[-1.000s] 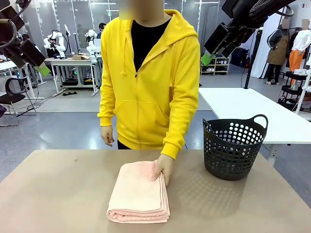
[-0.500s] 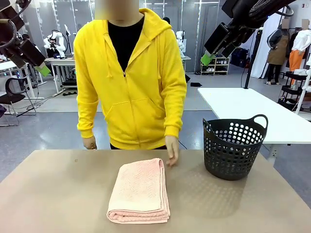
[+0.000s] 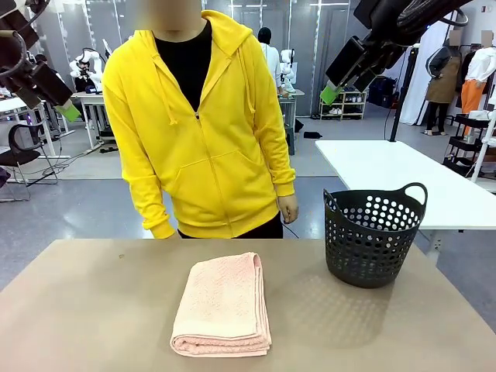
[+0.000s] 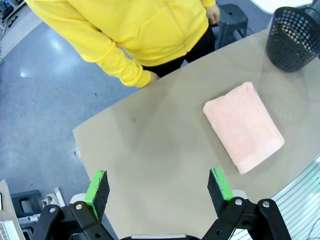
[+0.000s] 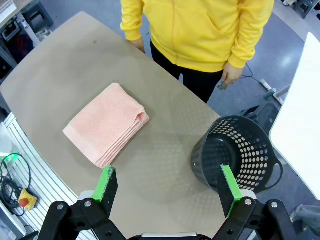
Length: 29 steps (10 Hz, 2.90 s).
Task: Fold the towel.
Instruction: Pick up the 100 cm Hotel Towel and place it on the left side of the table.
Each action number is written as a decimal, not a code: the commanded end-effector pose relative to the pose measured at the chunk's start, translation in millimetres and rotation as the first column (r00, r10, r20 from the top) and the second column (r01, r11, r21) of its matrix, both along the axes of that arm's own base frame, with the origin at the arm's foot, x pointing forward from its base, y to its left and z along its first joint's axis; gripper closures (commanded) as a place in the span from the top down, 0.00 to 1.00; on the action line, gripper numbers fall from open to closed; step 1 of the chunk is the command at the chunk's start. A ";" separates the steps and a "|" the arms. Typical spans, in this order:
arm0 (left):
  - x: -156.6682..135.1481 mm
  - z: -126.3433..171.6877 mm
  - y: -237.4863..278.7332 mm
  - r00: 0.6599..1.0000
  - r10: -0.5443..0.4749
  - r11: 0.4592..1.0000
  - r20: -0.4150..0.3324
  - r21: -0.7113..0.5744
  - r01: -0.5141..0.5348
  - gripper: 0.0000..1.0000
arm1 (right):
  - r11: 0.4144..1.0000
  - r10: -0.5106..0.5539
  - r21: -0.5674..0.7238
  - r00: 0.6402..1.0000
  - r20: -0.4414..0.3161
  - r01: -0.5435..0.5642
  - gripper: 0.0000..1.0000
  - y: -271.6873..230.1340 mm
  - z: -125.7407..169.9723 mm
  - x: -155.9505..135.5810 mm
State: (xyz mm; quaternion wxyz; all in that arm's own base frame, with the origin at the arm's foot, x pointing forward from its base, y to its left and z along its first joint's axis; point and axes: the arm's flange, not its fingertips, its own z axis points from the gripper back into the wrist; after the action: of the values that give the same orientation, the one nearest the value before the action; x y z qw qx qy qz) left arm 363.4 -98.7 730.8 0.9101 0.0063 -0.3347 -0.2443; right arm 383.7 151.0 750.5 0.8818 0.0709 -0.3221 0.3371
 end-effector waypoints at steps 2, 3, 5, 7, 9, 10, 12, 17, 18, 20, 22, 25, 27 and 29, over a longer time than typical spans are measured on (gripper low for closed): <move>0.8 4.6 -1.3 1.000 0.008 1.000 -0.018 -0.008 -0.009 1.00 | 1.000 -0.007 -0.005 1.000 -0.008 0.007 1.00 0.2 0.7 0.6; 0.8 4.6 -1.3 1.000 0.008 1.000 -0.018 -0.008 -0.009 1.00 | 1.000 -0.007 -0.005 1.000 -0.008 0.007 1.00 0.2 0.7 0.6; 4.2 -12.1 -1.8 0.999 -0.013 0.999 -0.031 -0.046 0.012 1.00 | 1.000 -0.007 -0.005 1.000 -0.008 0.007 1.00 0.2 0.7 0.6; 24.5 -67.3 -3.6 0.994 0.004 0.994 -0.111 -0.110 -0.017 1.00 | 1.000 -0.007 -0.005 1.000 -0.008 0.007 1.00 0.2 0.7 0.6; 33.4 -105.7 2.9 0.989 0.014 0.986 -0.148 -0.160 -0.038 1.00 | 1.000 -0.007 -0.005 1.000 -0.008 0.007 1.00 0.2 0.7 0.6; 37.3 -124.3 5.0 0.984 -0.005 0.982 -0.177 -0.186 -0.029 1.00 | 1.000 -0.007 -0.005 1.000 -0.008 0.007 1.00 0.2 0.7 0.6; 46.2 -163.5 4.5 0.973 -0.052 0.957 -0.226 -0.290 -0.016 1.00 | 1.000 -0.007 -0.005 1.000 -0.008 0.007 1.00 0.2 0.7 0.6; 73.2 -269.5 -24.0 0.928 -0.106 0.877 -0.357 -0.473 -0.082 1.00 | 1.000 -0.007 -0.005 1.000 -0.008 0.007 1.00 0.2 0.7 0.6; 78.3 -287.9 -31.4 0.917 -0.096 0.864 -0.386 -0.490 -0.116 1.00 | 1.000 -0.007 -0.005 1.000 -0.008 0.007 1.00 0.2 0.7 0.6; 82.4 -325.2 -45.2 0.895 -0.097 0.833 -0.436 -0.527 -0.166 1.00 | 1.000 -0.007 -0.005 1.000 -0.008 0.007 1.00 0.2 0.7 0.6; 83.4 -362.2 -61.2 0.862 -0.089 0.808 -0.499 -0.542 -0.230 1.00 | 1.000 -0.007 -0.005 1.000 -0.008 0.007 1.00 0.2 0.7 0.6; 84.8 -395.0 -70.1 0.826 -0.103 0.759 -0.554 -0.580 -0.295 1.00 | 1.000 -0.007 -0.005 1.000 -0.008 0.007 1.00 0.2 0.7 0.6; 89.2 -409.1 -80.9 0.831 -0.123 0.746 -0.543 -0.603 -0.283 1.00 | 1.000 -0.007 -0.005 1.000 -0.008 0.007 1.00 0.2 0.7 0.6; 94.8 -424.1 -86.9 0.821 -0.123 0.733 -0.558 -0.608 -0.304 1.00 | 1.000 -0.007 -0.005 1.000 -0.008 0.007 1.00 0.2 0.7 0.6</move>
State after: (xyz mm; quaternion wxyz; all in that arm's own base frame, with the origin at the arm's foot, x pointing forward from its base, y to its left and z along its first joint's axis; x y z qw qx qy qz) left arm 450.7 -182.1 320.6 0.9226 -0.3683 -0.1041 -0.0487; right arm 384.5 151.5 751.3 0.8815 0.0715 -0.3221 0.3378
